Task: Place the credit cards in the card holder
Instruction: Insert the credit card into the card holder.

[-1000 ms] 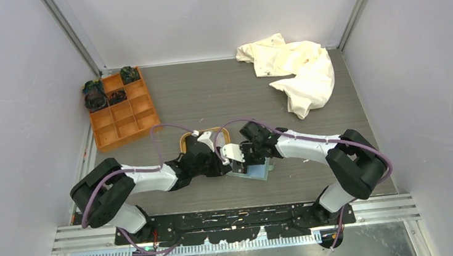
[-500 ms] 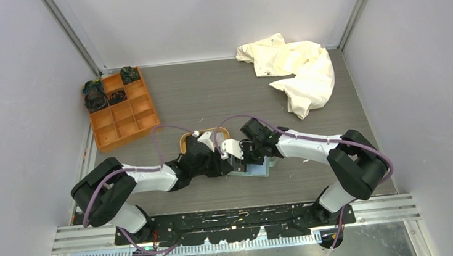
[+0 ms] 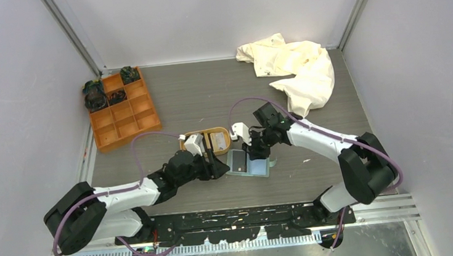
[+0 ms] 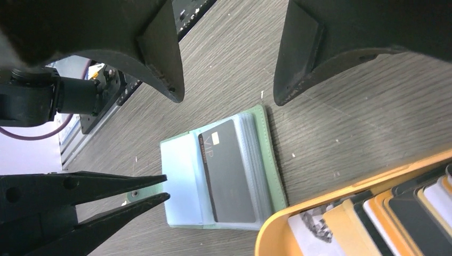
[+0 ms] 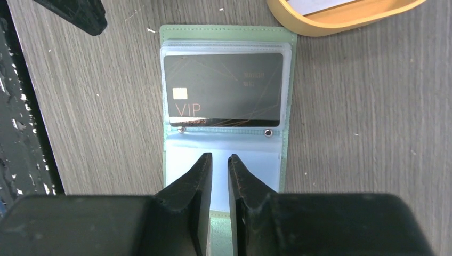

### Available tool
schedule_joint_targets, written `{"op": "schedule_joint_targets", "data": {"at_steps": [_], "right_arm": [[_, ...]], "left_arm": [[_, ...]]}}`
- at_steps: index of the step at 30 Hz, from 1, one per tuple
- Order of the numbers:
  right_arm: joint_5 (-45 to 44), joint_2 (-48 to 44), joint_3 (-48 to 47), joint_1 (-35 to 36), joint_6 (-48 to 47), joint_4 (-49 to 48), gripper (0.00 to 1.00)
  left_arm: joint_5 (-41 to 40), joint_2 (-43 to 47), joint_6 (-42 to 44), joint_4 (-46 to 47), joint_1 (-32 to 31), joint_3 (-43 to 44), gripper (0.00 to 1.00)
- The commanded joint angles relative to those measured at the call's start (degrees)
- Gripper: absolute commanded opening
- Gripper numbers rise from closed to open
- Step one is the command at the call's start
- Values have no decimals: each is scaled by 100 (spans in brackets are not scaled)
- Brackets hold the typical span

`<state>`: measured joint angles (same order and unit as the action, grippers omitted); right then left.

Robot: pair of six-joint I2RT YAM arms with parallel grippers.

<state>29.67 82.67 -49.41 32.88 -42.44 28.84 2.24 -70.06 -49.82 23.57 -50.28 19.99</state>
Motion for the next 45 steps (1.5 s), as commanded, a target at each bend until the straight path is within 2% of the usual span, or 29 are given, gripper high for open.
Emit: {"op": "schedule_joint_targets", "data": {"at_steps": [1, 9, 19, 27, 38, 45], "right_arm": [[235, 474, -563, 7, 155, 601, 23], [-112, 1282, -1064, 28, 1045, 790, 24], [-480, 1961, -1594, 42, 981, 1591, 24], [-473, 2058, -1642, 39, 871, 1817, 24], [-328, 2117, -1692, 39, 868, 1949, 23], [-214, 2095, -1720, 35, 903, 1987, 24]], "left_arm": [[-141, 49, -168, 517, -11, -227, 65], [49, -629, -534, 1211, 17, -283, 65], [232, -1605, -967, 1931, 113, -212, 62], [317, -2199, -1137, 2195, 103, 11, 60], [898, -2867, -1553, 4130, 94, 17, 45], [921, -2890, -1564, 4330, -155, 218, 42]]}}
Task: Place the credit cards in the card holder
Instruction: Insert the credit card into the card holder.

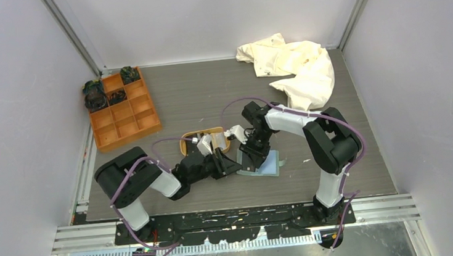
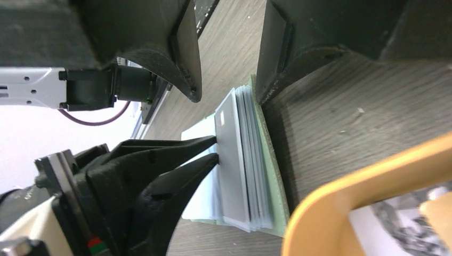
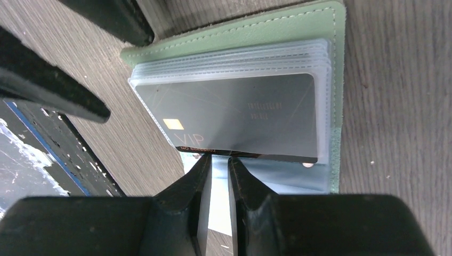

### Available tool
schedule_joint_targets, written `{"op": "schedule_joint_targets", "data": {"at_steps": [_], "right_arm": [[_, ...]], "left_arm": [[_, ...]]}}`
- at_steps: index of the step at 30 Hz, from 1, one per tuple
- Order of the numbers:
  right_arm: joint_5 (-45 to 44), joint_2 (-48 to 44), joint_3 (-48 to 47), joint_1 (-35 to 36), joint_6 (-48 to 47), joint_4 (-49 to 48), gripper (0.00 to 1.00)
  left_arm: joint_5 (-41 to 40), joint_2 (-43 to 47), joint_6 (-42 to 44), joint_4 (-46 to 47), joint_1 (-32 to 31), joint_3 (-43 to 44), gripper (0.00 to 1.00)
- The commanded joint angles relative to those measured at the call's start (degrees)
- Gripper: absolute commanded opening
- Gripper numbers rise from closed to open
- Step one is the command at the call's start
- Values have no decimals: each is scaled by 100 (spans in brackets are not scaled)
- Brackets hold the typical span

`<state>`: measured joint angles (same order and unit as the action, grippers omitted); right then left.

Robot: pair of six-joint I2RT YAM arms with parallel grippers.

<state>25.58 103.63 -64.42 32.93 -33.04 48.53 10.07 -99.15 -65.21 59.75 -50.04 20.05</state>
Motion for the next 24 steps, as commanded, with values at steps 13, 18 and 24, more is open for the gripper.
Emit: {"op": "schedule_joint_targets", "data": {"at_steps": [13, 18, 24], "right_arm": [[297, -103, -224, -55, -43, 63, 24], [324, -141, -215, -84, -45, 68, 24], [372, -218, -224, -110, -45, 90, 24]], "left_arm": [[-363, -235, -73, 291, -450, 604, 31], [-468, -173, 22, -27, -495, 700, 22], [-592, 198, 310, -651, -532, 722, 13]]}}
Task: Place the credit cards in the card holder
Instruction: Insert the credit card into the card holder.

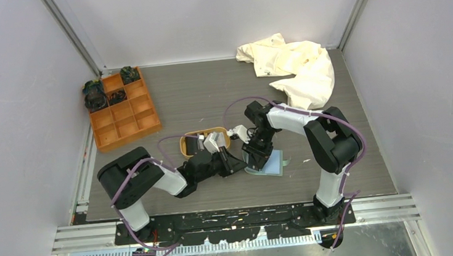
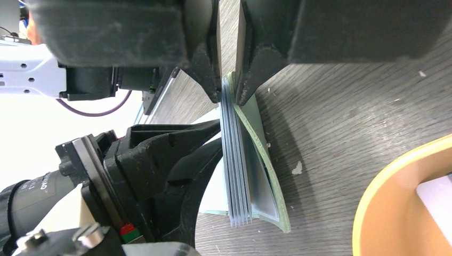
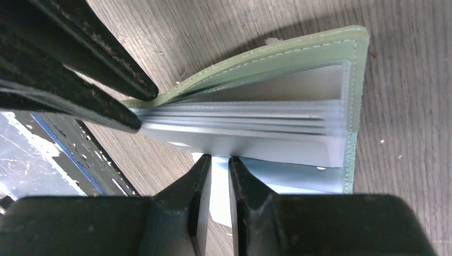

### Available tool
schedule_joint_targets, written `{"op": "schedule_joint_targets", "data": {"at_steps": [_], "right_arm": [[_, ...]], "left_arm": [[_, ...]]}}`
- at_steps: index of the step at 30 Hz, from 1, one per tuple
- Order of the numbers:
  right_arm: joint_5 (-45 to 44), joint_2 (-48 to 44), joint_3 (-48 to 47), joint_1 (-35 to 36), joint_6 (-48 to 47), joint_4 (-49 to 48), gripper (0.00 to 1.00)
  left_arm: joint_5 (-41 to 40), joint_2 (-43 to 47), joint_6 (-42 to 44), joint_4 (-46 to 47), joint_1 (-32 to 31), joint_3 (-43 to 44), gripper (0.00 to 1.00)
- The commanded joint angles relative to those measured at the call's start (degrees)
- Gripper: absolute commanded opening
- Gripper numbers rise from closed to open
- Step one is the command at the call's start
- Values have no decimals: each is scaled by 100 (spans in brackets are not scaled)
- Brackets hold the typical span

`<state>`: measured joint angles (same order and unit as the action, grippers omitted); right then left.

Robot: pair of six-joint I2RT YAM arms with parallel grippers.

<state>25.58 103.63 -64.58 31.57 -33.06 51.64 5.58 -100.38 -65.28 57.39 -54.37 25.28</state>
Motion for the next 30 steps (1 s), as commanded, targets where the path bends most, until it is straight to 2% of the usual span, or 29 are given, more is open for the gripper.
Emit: {"op": "schedule_joint_targets", "data": {"at_steps": [1, 5, 14, 25, 27, 30], "right_arm": [[391, -237, -217, 17, -43, -222, 24], [463, -308, -222, -33, -43, -199, 25], [937, -691, -249, -376, -104, -44, 34], [1133, -953, -224, -1475, -90, 89, 35], [1008, -958, -210, -1692, -163, 155, 35], [702, -883, -145, -1902, -271, 220, 36]], "left_arm": [[-153, 392, 370, -516, -98, 213, 10], [-194, 601, 510, -751, -109, 191, 0], [-260, 1047, 897, -1291, -107, 152, 0], [-510, 1976, 1291, -2258, -173, 81, 0], [-514, 1997, 1222, -2210, -165, -24, 4], [-514, 1950, 992, -1843, -160, -264, 21]]}}
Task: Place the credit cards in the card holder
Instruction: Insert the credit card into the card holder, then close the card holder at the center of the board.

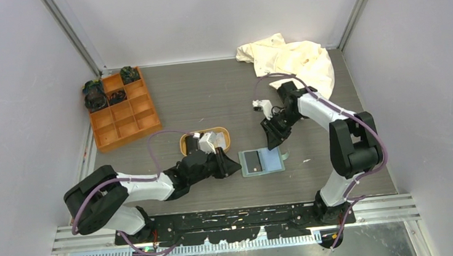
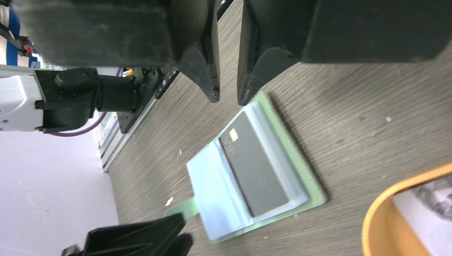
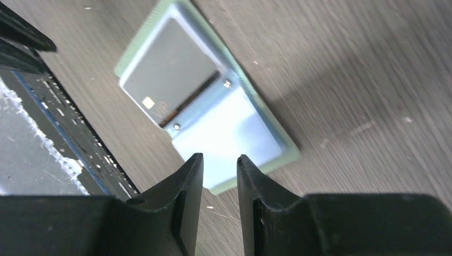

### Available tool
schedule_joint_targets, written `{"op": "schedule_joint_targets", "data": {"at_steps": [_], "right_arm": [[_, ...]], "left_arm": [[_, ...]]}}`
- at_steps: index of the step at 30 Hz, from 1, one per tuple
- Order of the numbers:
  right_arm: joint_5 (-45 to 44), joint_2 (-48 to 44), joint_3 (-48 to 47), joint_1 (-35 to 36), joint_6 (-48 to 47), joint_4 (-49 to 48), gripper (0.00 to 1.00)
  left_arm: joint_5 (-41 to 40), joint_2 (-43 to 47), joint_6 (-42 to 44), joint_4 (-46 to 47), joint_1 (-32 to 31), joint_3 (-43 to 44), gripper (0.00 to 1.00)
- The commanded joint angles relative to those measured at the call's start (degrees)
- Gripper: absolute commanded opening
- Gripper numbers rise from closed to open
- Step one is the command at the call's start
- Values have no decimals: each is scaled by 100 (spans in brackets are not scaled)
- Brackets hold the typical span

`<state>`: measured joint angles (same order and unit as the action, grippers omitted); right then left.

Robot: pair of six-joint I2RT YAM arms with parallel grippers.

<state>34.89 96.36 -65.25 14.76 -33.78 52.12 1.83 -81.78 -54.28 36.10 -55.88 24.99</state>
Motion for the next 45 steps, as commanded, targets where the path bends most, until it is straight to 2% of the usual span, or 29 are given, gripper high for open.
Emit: {"op": "schedule_joint_targets", "data": {"at_steps": [1, 7, 15, 22, 26, 34, 45], "right_arm": [[-324, -99, -63, -256, -219, 212, 36], [-671, 462, -135, -272, -154, 340, 36], [-861, 925, -198, -272, -104, 427, 36], [-787, 1116, -233, -226, -103, 527, 35], [-772, 1178, -249, -169, -102, 563, 34], [-608, 1219, -294, -125, -105, 648, 34], [-70, 1094, -354, -130, -125, 777, 33]], "left_arm": [[-139, 58, -157, 388, -11, -284, 26], [-104, -416, -374, 382, -20, -62, 52], [-11, -1391, -805, 742, -18, 142, 63], [6, -2008, -1077, 1264, -16, 291, 63], [92, -2217, -1122, 1925, -17, 320, 61], [486, -2197, -802, 3011, -159, 416, 47], [586, -2304, -521, 2505, -365, 1103, 52]]}}
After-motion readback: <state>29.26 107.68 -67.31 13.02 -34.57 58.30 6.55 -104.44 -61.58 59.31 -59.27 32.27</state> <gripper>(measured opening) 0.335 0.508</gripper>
